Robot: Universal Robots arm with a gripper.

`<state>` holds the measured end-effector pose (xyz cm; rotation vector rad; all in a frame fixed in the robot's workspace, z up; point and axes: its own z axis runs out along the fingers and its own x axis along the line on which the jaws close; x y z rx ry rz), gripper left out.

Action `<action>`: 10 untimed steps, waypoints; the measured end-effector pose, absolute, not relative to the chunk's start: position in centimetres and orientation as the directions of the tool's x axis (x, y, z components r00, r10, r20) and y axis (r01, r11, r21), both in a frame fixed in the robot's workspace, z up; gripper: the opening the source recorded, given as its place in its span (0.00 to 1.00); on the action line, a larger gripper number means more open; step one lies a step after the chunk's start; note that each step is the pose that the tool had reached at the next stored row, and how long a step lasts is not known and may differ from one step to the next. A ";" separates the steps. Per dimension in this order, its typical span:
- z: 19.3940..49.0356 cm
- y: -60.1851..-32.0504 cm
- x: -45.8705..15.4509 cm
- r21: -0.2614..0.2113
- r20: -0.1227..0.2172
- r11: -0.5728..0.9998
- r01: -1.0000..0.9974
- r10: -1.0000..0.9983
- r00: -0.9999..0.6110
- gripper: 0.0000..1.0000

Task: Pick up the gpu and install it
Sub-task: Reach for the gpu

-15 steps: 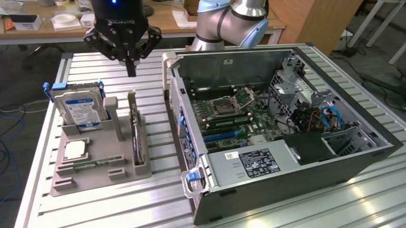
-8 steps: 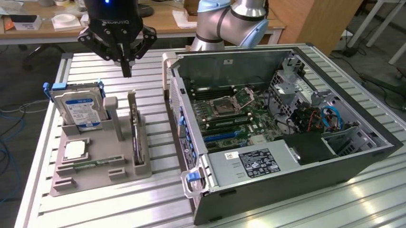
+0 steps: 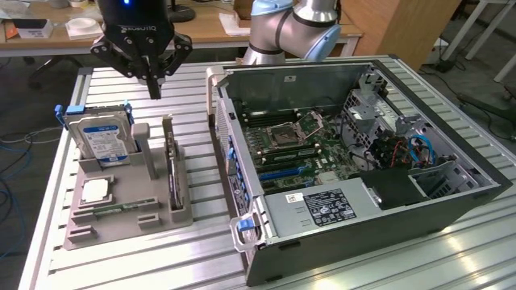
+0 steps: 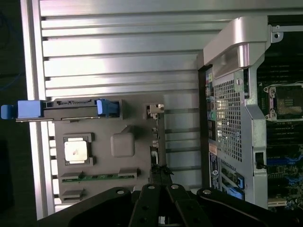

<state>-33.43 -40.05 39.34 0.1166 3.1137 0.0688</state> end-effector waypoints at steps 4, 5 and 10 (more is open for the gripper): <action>39.3 -40.1 -33.9 0.045 -0.023 0.996 0.074 0.075 -0.997 0.10; 39.3 -40.1 -34.0 0.045 -0.023 0.996 0.074 0.075 -0.997 0.10; 39.3 -40.1 -34.0 0.045 -0.023 0.996 0.074 0.075 -0.997 0.10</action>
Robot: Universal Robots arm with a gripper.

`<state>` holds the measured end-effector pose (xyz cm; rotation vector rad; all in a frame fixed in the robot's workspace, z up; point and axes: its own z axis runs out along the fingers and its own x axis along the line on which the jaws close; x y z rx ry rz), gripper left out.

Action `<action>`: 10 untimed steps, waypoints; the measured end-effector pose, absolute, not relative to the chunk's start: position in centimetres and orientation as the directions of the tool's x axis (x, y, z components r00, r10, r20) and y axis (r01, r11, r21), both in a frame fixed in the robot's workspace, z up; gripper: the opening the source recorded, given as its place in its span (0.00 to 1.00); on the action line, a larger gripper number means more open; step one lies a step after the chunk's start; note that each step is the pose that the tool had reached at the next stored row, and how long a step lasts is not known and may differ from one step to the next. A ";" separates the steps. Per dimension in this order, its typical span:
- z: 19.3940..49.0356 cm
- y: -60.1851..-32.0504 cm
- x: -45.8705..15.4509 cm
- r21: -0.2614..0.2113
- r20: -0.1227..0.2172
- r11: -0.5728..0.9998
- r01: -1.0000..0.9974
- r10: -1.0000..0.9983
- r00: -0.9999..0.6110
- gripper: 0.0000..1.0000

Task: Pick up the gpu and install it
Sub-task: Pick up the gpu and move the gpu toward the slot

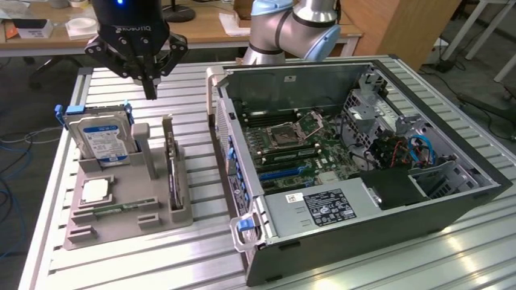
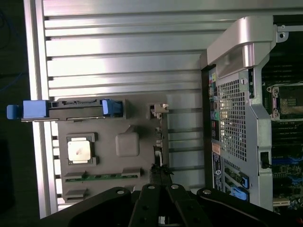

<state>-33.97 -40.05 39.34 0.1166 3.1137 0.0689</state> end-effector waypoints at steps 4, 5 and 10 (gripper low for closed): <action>39.3 -40.1 -34.0 0.045 -0.023 0.996 0.074 0.075 -0.997 0.10; 39.3 -40.1 -34.0 0.045 -0.023 0.996 0.074 0.075 -0.997 0.10; 39.3 -40.1 -34.0 0.045 -0.023 0.996 0.074 0.075 -0.997 0.10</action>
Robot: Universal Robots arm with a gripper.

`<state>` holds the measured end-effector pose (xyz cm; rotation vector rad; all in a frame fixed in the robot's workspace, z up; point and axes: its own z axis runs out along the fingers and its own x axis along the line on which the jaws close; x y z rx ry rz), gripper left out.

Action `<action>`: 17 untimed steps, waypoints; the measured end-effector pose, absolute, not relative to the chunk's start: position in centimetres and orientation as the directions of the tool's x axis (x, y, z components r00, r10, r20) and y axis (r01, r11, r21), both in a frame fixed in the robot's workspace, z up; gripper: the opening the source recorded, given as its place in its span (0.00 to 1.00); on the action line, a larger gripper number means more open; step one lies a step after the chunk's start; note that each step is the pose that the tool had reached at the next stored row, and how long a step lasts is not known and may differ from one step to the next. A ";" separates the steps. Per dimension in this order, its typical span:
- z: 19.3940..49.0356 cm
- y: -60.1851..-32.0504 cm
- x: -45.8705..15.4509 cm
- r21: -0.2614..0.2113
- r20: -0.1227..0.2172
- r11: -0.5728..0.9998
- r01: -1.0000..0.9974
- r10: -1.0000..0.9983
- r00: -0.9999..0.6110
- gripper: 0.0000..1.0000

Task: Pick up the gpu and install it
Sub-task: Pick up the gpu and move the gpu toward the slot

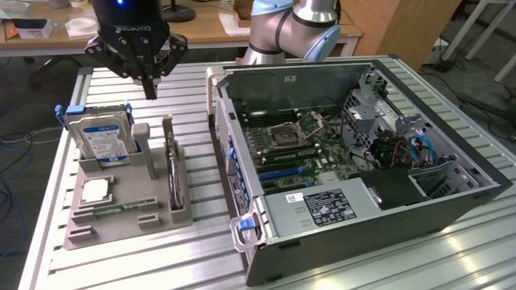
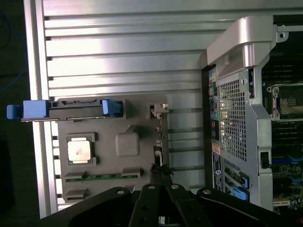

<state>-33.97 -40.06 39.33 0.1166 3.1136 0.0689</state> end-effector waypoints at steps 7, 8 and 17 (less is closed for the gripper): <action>39.3 -40.1 -34.0 0.045 -0.023 0.996 0.074 0.075 -0.997 0.29; 39.3 -40.1 -34.0 0.045 -0.023 0.996 0.074 0.075 -0.997 0.35; 39.3 -40.2 -34.0 0.045 -0.023 0.999 0.028 0.029 -0.999 0.41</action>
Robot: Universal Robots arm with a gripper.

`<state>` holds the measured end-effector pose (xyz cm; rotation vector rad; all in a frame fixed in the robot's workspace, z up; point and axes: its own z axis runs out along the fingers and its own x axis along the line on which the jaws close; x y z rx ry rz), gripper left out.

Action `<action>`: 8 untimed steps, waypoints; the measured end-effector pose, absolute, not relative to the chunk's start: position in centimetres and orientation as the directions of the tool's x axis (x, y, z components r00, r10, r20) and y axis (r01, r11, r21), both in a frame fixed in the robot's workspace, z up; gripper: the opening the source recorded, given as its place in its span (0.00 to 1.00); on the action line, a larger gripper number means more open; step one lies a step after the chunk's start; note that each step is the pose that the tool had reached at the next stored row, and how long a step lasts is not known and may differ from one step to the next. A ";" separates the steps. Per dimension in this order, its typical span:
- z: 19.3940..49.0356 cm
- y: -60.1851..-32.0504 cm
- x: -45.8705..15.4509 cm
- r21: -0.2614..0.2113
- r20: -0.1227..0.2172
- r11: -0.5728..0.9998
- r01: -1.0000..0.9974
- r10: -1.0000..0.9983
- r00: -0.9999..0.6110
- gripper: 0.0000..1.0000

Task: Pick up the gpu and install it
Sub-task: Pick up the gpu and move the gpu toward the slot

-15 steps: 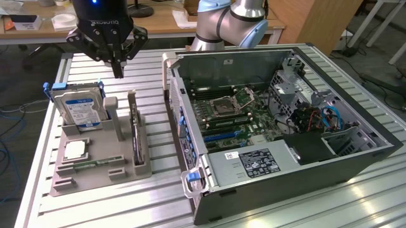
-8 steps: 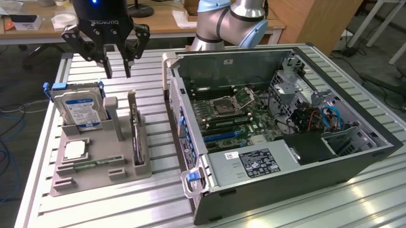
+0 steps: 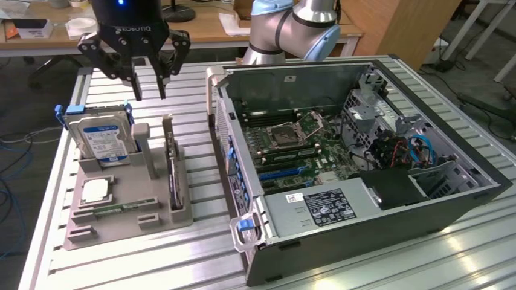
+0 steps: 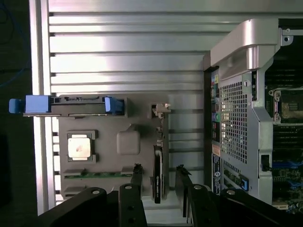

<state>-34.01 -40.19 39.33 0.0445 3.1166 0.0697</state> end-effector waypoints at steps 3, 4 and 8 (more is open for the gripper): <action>39.3 -40.2 -34.0 0.045 -0.023 0.999 0.005 0.006 -1.000 0.41; 39.3 -40.2 -34.0 0.045 -0.023 0.999 0.005 0.006 -1.000 0.41; 39.3 -40.4 -34.0 0.045 -0.023 0.999 0.005 0.006 -1.000 0.41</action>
